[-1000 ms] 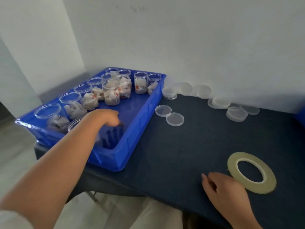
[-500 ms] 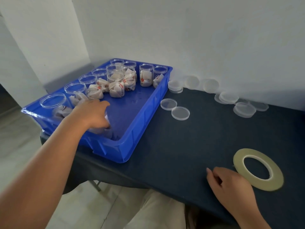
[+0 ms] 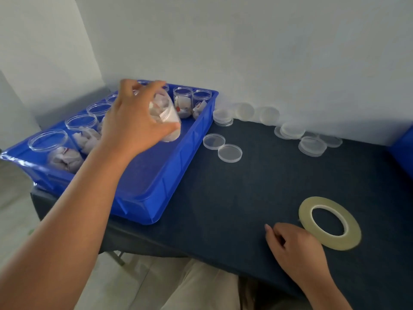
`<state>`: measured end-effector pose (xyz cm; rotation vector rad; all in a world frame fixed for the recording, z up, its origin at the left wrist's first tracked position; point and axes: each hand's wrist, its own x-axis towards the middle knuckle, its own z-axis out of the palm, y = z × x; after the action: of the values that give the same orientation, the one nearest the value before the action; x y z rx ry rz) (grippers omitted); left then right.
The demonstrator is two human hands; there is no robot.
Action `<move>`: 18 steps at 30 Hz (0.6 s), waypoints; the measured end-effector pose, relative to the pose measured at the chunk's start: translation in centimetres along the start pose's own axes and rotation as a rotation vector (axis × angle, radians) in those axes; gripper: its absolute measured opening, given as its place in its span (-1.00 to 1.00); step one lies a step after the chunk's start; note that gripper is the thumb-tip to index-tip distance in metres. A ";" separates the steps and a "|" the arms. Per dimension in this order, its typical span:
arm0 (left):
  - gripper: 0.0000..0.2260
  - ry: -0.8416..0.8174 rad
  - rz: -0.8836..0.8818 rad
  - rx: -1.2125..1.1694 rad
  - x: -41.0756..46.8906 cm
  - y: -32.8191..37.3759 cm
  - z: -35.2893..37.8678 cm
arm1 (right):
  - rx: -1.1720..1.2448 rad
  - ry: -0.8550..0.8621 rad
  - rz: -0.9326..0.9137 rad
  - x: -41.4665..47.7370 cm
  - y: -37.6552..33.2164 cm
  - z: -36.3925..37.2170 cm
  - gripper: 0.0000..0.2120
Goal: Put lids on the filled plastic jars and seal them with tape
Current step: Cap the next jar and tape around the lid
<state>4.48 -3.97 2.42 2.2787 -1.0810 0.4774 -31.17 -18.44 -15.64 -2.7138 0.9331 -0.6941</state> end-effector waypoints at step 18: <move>-0.28 -0.826 0.390 -0.662 -10.5 15.4 11.4 | 0.505 0.031 0.182 0.0 0.5 -0.8 0.01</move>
<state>-13.17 -12.83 -6.76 1.6481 -1.7532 -0.6765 -31.82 -18.84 -15.10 -2.1570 0.8571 -0.8077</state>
